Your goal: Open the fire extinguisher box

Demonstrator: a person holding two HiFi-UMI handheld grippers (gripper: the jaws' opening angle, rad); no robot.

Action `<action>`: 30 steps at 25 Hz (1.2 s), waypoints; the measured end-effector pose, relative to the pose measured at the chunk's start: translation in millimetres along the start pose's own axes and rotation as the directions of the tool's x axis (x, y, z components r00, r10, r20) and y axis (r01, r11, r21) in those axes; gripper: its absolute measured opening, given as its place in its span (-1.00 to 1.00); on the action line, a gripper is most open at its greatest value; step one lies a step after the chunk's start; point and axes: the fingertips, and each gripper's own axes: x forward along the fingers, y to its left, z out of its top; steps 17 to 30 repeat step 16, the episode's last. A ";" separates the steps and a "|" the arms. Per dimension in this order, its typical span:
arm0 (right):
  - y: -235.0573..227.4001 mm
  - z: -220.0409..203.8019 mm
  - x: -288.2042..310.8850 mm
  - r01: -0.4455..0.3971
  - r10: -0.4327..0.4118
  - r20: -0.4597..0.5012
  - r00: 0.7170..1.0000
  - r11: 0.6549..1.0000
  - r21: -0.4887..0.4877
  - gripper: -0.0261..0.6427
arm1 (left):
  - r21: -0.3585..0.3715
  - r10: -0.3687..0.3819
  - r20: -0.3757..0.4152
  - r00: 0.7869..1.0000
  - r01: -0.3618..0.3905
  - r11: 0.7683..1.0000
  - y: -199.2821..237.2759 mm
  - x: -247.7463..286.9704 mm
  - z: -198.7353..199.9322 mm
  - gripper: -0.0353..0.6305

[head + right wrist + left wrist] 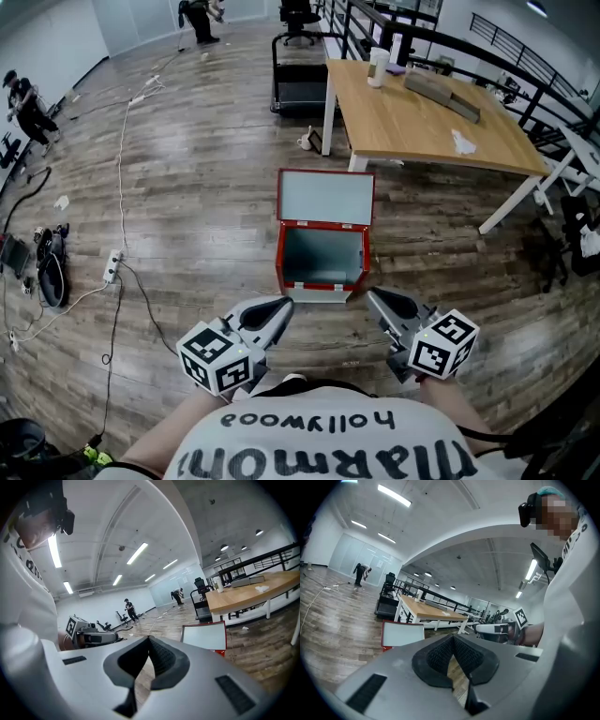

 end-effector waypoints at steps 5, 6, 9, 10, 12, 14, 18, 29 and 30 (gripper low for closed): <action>0.7 -1.3 2.7 -0.007 0.007 -0.004 1.000 1.000 -0.004 -0.89 | -0.004 0.004 0.000 1.000 -0.004 1.000 3.3 -0.9 -1.0 -0.88; 1.3 -1.3 3.1 -0.008 0.008 -0.007 1.000 1.000 -0.006 -0.89 | -0.004 0.005 0.001 1.000 -0.005 1.000 3.5 -1.2 -0.7 -0.88; 2.1 -0.8 2.7 -0.013 0.012 -0.013 1.000 1.000 -0.011 -0.89 | -0.005 0.007 0.002 1.000 -0.007 1.000 2.0 -0.8 0.4 -0.88; 1.7 -1.3 1.6 -0.015 0.015 -0.013 1.000 1.000 -0.011 -0.89 | -0.005 0.006 0.002 1.000 -0.006 1.000 0.5 -0.2 -0.2 -0.88; 0.3 -2.9 -0.7 -0.016 0.016 -0.012 1.000 1.000 -0.009 -0.89 | -0.005 0.007 0.001 1.000 -0.007 1.000 -2.0 1.1 -2.4 -0.88; -1.3 -4.3 -1.8 -0.016 0.016 -0.012 1.000 1.000 -0.007 -0.89 | -0.005 0.009 0.002 1.000 -0.009 1.000 -3.0 1.8 -4.2 -0.88; -2.7 -5.3 -2.0 -0.017 0.017 -0.013 1.000 1.000 -0.006 -0.89 | -0.006 0.012 0.002 1.000 -0.012 1.000 -3.0 2.2 -5.3 -0.88; -2.7 -5.3 -2.0 -0.017 0.017 -0.013 1.000 1.000 -0.006 -0.89 | -0.006 0.012 0.002 1.000 -0.012 1.000 -3.0 2.2 -5.3 -0.88; -2.7 -5.3 -2.0 -0.017 0.017 -0.013 1.000 1.000 -0.006 -0.89 | -0.006 0.012 0.002 1.000 -0.012 1.000 -3.0 2.2 -5.3 -0.88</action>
